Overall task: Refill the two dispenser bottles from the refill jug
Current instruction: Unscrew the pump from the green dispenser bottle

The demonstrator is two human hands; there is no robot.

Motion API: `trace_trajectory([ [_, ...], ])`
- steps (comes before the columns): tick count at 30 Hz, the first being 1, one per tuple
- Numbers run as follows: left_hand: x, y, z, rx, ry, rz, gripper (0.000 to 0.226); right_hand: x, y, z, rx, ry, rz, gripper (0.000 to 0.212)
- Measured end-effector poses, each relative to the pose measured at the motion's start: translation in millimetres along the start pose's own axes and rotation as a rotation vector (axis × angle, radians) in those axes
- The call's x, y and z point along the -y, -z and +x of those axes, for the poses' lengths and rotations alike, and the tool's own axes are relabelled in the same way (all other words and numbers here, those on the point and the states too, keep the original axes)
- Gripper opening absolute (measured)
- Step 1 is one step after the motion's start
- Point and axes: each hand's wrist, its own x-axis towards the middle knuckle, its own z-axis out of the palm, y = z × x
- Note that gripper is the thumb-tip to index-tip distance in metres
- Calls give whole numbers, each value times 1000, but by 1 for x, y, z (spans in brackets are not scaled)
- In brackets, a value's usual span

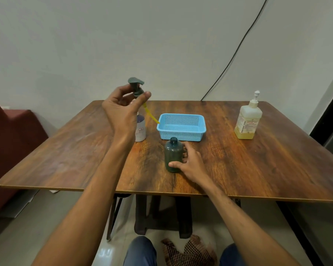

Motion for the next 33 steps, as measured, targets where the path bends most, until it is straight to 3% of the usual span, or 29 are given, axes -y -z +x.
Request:
trace_trajectory([
  [10,97,52,-69,22,190,340,29,-5,-2,2,-1,-11,3,74],
  [15,112,71,-86,7,180,487,31,-6,-3,4,-14,-6,-5,74],
  [22,121,83,-101,91,176,710,18,-9,-4,4,-17,-9,-22,76],
  [33,124,82,-107,123,174,799,20,-9,-4,3,-35,-1,-24,77],
])
